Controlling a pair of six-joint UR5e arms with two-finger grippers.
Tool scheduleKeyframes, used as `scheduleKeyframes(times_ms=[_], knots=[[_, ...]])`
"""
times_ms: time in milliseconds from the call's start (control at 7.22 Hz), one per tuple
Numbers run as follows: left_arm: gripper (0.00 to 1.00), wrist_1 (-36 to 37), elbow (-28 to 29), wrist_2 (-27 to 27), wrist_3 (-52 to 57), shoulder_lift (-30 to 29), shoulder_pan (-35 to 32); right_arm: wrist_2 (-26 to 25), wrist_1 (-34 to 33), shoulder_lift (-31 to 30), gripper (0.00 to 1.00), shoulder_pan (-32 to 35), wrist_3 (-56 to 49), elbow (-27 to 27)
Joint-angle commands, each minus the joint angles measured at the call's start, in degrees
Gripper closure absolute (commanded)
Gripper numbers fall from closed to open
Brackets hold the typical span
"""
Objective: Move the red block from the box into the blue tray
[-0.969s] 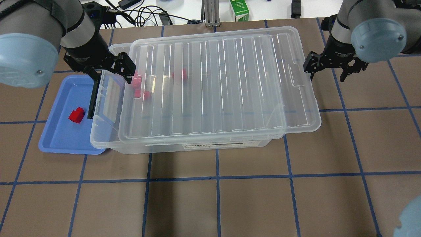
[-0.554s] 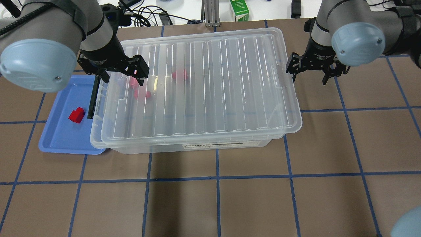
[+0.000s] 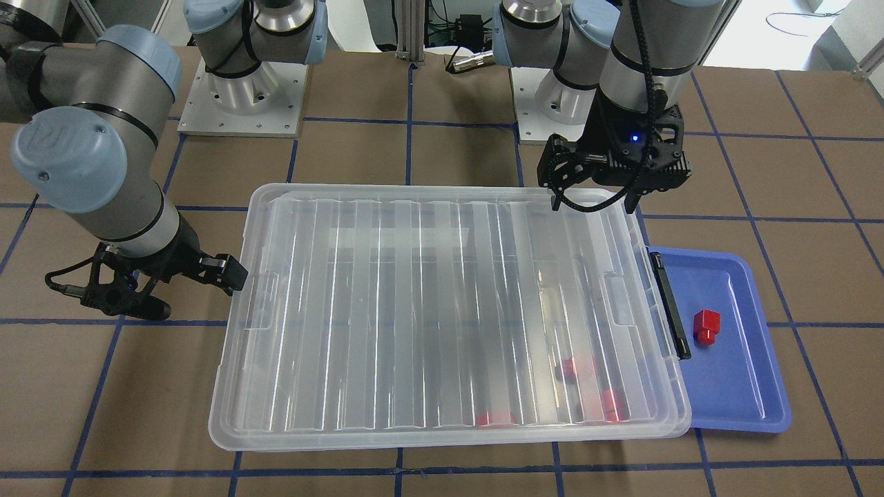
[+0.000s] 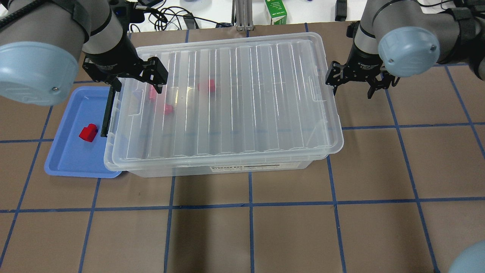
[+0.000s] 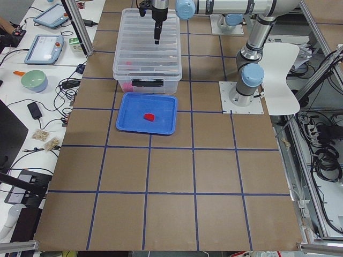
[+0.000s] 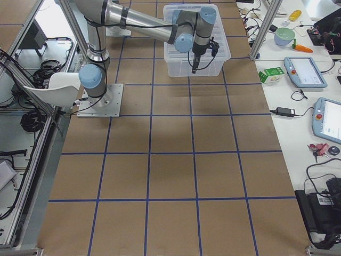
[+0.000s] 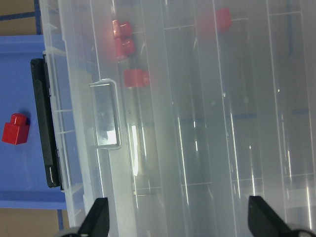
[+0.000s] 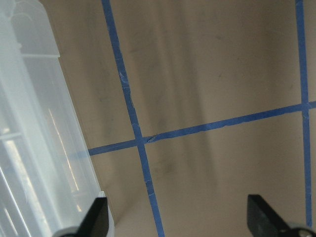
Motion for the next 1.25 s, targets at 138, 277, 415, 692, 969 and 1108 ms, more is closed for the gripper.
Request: scheduleKeyframes(times_ms=[138,277,415,692,969,1108], knots=[[0.0,-1.71,0.75,-0.04,-0.33,-0.39,0.34,-0.15,-0.28,-4.66,0.0,0.05,-0.43,-1.13],[0.0,-4.33,2.93,-0.04,-0.33,-1.09,0.51,-0.24,-0.28,-5.82,0.0,-0.56,-0.43,-1.22],[0.0,-6.36,4.87,0.04,-0.33,-1.79,0.51,-1.29,-0.2,-8.0,0.0,-1.01,0.09,-1.22],[0.0,-6.38,4.1,-0.05,-0.33,-1.28,0.34,-0.33,1.37,-13.29,0.0,0.13,0.27,-0.16],[0.0,-6.38,4.01,-0.13,-0.33,-1.19,0.34,-0.07,5.43,-13.47,0.0,2.67,0.27,-0.25],[0.0,-6.38,4.01,-0.13,-0.33,-1.36,0.34,0.28,5.43,-13.47,0.0,4.16,0.19,-0.34]])
